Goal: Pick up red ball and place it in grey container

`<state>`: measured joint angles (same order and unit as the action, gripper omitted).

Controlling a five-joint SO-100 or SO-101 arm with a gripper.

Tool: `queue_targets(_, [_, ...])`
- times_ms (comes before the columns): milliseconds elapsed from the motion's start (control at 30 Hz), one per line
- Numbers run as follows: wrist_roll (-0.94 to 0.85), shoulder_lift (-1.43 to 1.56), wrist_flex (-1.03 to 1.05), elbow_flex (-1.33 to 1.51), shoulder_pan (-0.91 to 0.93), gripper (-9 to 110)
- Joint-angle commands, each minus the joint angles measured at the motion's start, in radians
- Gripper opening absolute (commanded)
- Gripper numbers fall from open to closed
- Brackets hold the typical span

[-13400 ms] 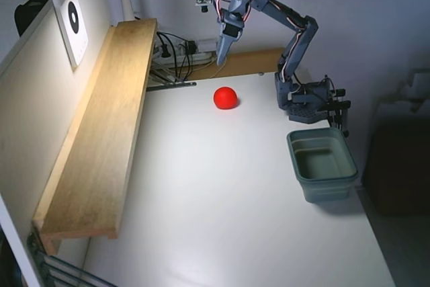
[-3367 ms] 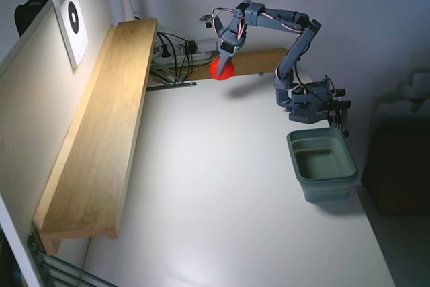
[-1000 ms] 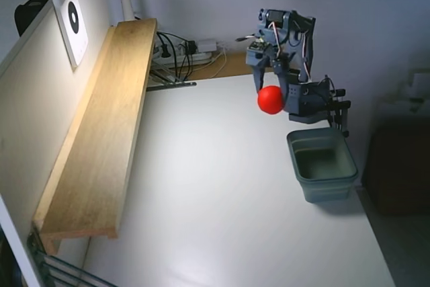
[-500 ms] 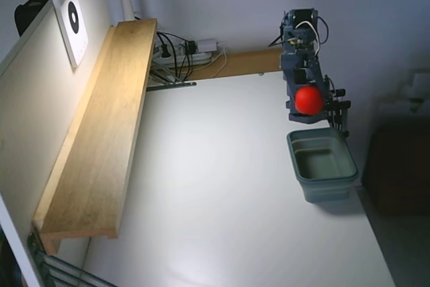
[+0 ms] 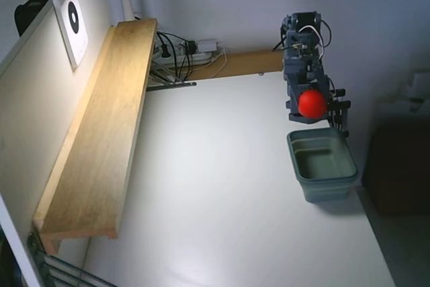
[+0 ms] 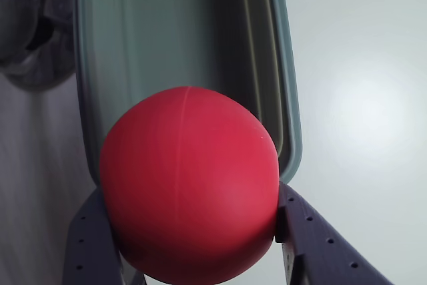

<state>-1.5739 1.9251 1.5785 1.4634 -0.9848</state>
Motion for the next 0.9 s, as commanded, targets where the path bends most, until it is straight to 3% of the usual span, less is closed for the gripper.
queue_targets(0, [0.003, -0.022, -0.024, -0.067, -0.015, 23])
queue_targets(867, [0.003, -0.382, -0.087, -0.365, -0.015, 23])
